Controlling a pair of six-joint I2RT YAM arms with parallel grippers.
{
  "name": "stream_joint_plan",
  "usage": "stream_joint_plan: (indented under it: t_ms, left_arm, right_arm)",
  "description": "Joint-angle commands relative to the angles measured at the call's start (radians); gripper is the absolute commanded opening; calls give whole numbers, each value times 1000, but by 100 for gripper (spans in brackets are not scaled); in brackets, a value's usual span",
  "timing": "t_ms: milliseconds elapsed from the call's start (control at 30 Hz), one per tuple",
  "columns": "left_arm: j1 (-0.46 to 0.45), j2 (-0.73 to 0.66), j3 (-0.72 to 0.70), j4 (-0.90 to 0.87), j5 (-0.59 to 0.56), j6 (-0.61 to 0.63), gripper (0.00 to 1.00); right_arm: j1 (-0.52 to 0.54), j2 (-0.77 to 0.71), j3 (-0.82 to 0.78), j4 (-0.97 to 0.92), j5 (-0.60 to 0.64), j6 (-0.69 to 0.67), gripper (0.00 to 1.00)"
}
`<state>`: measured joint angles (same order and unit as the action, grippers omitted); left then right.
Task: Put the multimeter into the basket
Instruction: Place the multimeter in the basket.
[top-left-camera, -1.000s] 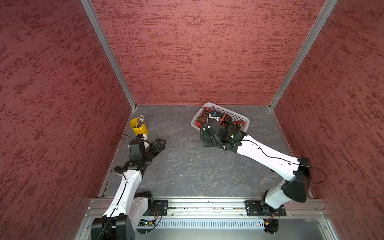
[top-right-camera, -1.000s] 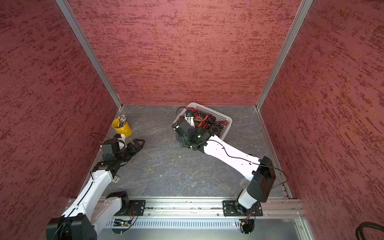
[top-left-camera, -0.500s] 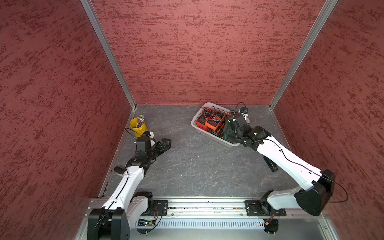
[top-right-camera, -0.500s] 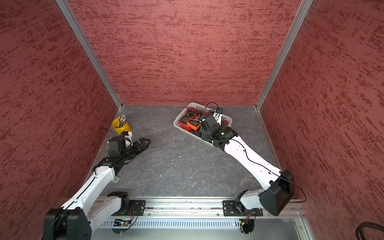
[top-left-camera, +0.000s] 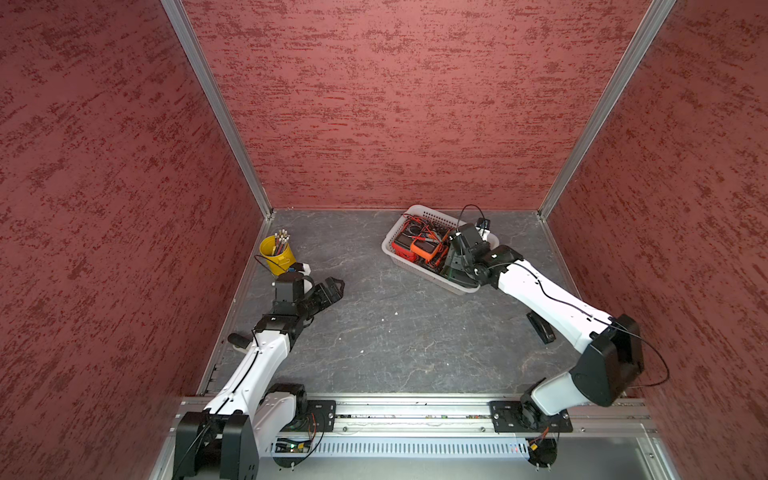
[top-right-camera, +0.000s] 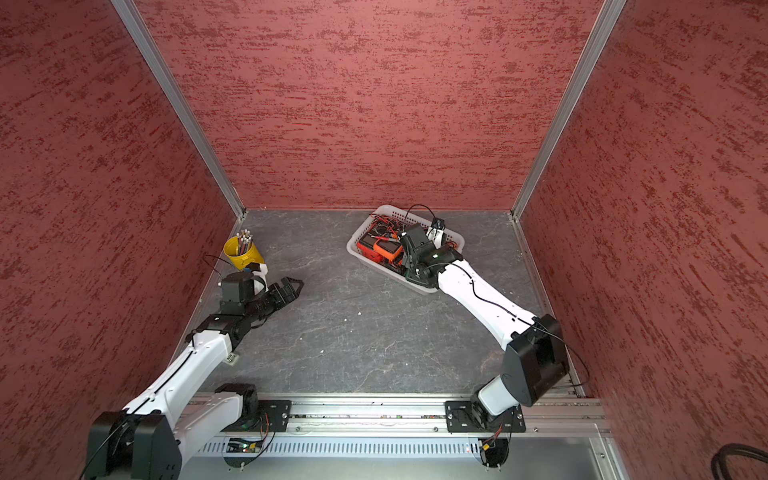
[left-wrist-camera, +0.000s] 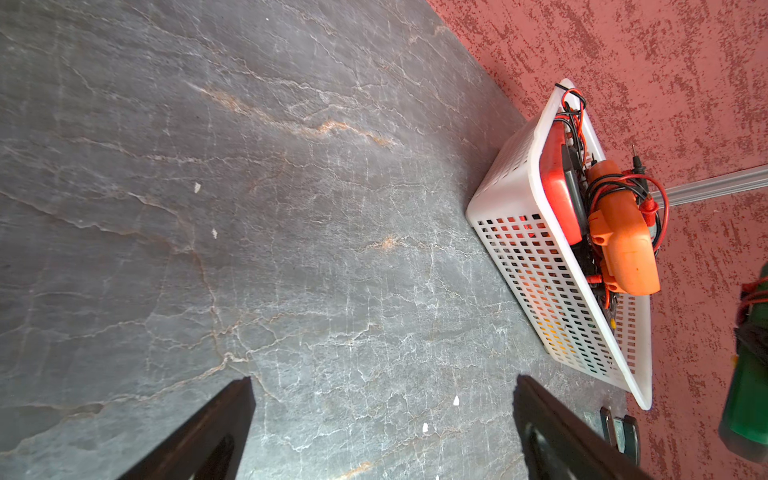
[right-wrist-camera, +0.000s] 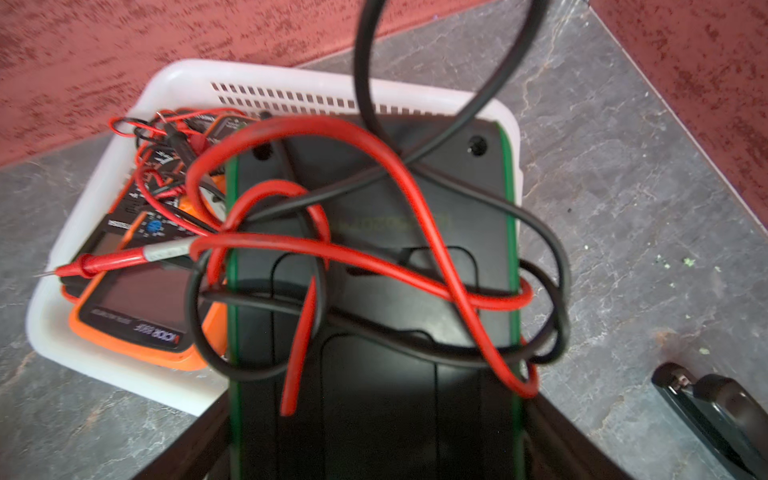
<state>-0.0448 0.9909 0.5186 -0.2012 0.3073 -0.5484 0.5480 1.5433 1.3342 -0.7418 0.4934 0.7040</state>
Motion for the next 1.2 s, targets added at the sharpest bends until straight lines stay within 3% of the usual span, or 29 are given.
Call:
stream_joint_plan:
  t_ms: [0,367,700,967,1167]
  left_arm:
    - [-11,2,30,18,-16,14,100]
    - [-24,19,29,19,-34,25,100]
    - [-33,29,30,22,-36,36,100]
    - [-38,41,31,24,-36,39,100]
    - [-43,41,33,22,-38,38,100]
  right_arm:
    - [-15,23,49,58,1,23,29]
    - [-88,129,77,94,0,101,33]
    - [-131,288,202,47,15,171,34]
    - [-137,314,165,45,-2,231,45]
    - [-143,336,140,40,-11,242,60]
